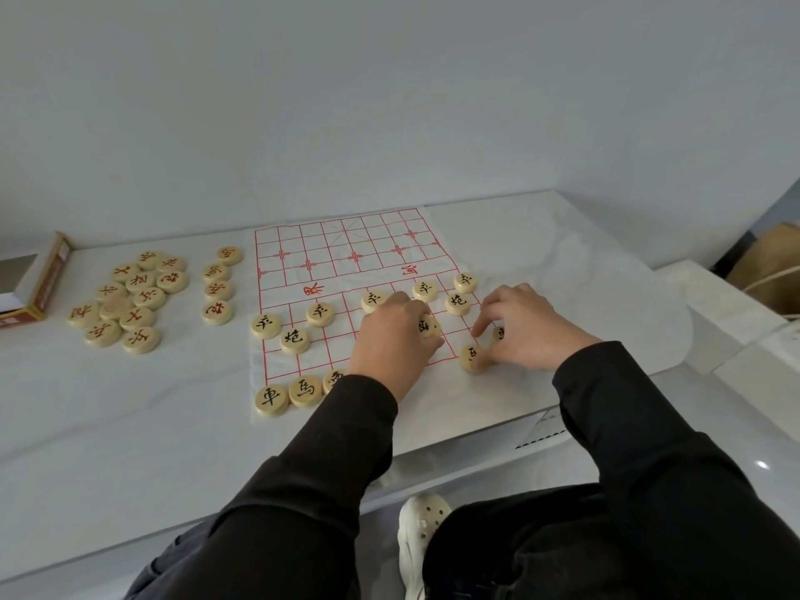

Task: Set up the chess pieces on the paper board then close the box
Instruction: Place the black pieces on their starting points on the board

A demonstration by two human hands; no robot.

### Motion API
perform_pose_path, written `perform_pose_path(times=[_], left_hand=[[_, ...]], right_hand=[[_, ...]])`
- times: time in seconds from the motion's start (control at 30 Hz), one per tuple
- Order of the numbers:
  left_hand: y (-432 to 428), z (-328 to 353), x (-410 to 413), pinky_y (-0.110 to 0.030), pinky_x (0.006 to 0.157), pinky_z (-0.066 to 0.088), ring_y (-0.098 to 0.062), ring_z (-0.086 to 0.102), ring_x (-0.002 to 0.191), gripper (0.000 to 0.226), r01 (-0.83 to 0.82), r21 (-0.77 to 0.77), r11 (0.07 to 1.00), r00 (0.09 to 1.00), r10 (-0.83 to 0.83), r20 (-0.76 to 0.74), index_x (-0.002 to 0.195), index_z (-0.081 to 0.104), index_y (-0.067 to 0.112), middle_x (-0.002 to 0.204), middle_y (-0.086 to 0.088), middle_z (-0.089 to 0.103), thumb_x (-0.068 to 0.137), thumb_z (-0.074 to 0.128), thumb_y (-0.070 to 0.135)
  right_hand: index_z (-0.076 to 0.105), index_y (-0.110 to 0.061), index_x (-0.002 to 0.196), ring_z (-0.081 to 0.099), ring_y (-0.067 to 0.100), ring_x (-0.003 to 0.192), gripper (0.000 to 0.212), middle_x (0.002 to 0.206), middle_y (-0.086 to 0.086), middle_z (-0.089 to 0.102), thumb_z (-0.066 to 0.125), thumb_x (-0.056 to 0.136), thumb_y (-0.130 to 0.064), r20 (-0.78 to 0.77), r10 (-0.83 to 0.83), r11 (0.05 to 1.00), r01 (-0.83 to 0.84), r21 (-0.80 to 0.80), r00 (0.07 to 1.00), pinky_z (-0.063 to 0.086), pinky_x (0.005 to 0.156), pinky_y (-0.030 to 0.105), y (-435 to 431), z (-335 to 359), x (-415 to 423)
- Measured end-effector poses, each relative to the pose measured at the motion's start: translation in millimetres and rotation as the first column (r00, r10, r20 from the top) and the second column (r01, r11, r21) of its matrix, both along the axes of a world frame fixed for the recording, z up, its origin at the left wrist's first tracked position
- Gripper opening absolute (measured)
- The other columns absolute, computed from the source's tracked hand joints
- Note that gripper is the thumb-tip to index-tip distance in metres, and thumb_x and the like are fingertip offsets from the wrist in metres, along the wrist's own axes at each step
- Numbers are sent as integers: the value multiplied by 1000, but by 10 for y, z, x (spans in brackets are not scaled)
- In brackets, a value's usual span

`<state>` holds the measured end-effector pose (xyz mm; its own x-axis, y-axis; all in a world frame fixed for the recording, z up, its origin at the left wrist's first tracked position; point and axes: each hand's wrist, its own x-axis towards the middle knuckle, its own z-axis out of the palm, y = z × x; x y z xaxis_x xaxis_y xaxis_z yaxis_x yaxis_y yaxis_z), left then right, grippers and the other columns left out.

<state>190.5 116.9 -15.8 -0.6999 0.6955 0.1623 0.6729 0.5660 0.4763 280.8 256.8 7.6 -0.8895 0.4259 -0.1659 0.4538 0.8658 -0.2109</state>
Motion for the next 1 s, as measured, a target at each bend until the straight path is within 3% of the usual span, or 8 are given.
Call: perform_pose_path(times=[0.17,0.4,0.73,0.87,1.0], left_hand=[[-9,34,-8,-18,75,37,-13,48,93,39,-8,3,1000,1000,8,8,121,58,16,112,-2,56,86,63,32],[-24,42,0,-18,74,37,-15,51,94,39,-8,16,1000,1000,8,0,120,58,15,111,-2,56,86,63,32],[-128,31,-100,-20,77,42,-15,53,95,35,7,23,1000,1000,-7,8,115,60,17,108,-1,58,84,65,32],[-267,89,-186,-22,83,45,-12,53,97,36,64,52,997,997,-67,48,113,62,21,107,3,61,80,69,35],[-326,136,-204,-21,86,46,-10,55,95,38,96,159,983,995,-99,10,110,65,19,105,3,64,75,74,33]], right_hand=[[66,-28,104,33,17,123,43,129,-4,46,78,67,-46,38,62,997,-64,38,997,33,102,34,-50,-17,-16],[66,-26,104,34,16,122,34,127,-3,48,74,74,-40,-37,54,997,-52,60,998,33,98,29,-16,-48,-34],[63,-24,115,34,18,123,37,125,-2,49,67,81,-39,-38,38,999,-37,26,999,31,99,31,63,-77,-3],[70,-16,102,51,15,108,25,108,0,60,66,84,-32,-319,-103,969,23,-244,942,39,89,26,-16,-42,-31],[73,-15,86,62,13,82,17,87,2,70,61,89,-26,-312,-232,810,5,-586,921,49,75,25,-162,28,-94]])
